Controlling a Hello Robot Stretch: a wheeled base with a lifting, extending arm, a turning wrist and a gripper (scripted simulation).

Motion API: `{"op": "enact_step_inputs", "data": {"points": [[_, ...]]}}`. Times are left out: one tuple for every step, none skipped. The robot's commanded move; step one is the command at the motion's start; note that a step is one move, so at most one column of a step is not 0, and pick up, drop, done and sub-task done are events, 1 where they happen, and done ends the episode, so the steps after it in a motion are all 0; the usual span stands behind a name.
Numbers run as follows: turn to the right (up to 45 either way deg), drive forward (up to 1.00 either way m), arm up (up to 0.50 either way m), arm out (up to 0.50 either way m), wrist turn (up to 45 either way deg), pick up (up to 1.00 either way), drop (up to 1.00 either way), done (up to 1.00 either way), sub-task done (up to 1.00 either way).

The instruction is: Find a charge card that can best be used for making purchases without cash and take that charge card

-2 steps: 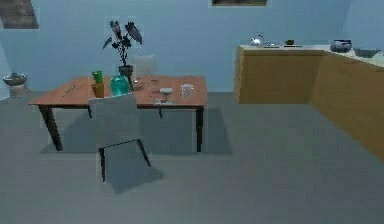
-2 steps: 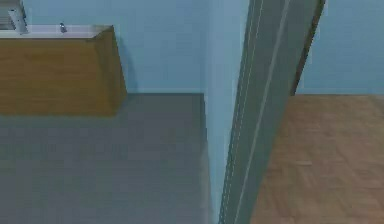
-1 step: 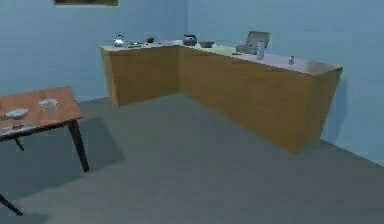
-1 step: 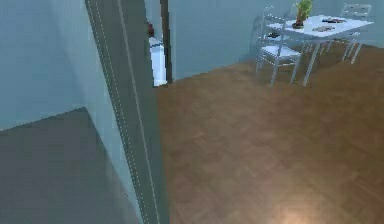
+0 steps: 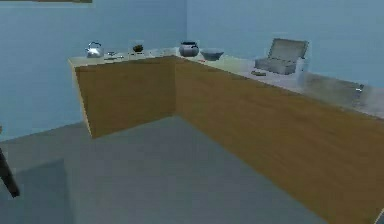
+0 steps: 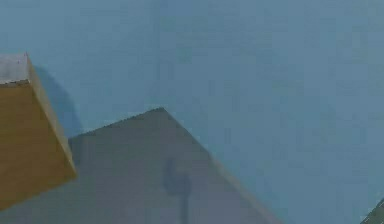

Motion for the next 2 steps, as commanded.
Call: {"op": "enact_step_inputs", "data": {"points": [[0.0,1.00,0.00,0.00,0.0,0.00,0.00,0.00,0.00],[6.0,0.00,0.00,0.00,0.0,0.00,0.00,0.00,0.00]]}}
